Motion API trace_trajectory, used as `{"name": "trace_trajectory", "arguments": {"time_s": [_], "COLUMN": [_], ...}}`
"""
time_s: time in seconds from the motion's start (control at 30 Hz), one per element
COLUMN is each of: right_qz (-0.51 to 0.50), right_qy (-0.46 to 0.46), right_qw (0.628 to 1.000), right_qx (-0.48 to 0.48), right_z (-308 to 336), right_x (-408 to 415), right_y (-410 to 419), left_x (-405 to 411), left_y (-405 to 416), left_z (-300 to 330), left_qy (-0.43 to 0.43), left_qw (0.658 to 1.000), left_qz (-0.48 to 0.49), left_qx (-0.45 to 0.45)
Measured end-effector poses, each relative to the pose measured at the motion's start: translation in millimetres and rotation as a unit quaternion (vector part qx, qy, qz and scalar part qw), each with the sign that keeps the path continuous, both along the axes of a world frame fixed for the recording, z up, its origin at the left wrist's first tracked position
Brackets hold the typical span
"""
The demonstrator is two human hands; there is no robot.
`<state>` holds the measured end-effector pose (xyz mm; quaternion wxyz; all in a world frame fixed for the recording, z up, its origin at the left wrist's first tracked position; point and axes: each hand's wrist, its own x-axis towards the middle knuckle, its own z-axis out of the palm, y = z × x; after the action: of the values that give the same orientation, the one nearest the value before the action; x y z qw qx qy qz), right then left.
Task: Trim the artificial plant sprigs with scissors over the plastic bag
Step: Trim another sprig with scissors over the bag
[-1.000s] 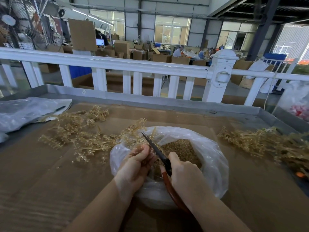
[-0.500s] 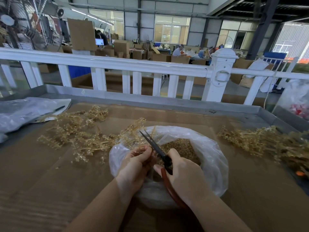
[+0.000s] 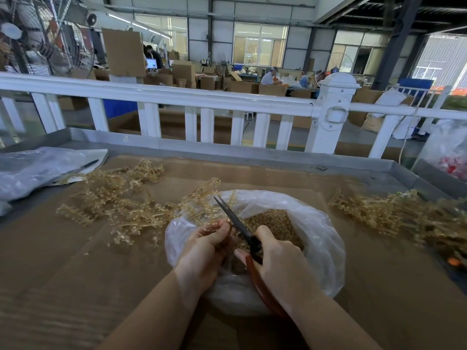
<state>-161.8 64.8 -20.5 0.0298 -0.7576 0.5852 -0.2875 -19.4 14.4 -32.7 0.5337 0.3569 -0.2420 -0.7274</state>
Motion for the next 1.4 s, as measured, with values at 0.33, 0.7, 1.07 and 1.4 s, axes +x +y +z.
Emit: {"name": "trace_trajectory", "arguments": {"time_s": [0.33, 0.7, 1.07, 1.4], "right_qz": [-0.024, -0.042, -0.034, -0.041], "right_qy": [-0.039, -0.064, -0.085, -0.095], "right_qw": [0.999, 0.997, 0.995, 0.994], "right_qx": [-0.004, 0.005, -0.035, -0.046], "right_z": [-0.5, -0.4, -2.5, -2.1], "right_x": [-2.9, -2.9, -3.4, -4.0], "right_y": [-2.5, -2.7, 1.6, 1.8], "left_x": [-4.3, 1.6, -3.5, -5.2], "left_y": [3.2, 5.2, -0.9, -8.2], "left_z": [2.0, 1.2, 7.8, 22.8], "left_qy": [-0.004, 0.055, 0.007, -0.046], "left_qw": [1.000, 0.998, 0.999, 0.998], "left_qz": [0.018, -0.008, 0.025, 0.017], "left_qx": [-0.021, -0.038, -0.026, -0.035]}}
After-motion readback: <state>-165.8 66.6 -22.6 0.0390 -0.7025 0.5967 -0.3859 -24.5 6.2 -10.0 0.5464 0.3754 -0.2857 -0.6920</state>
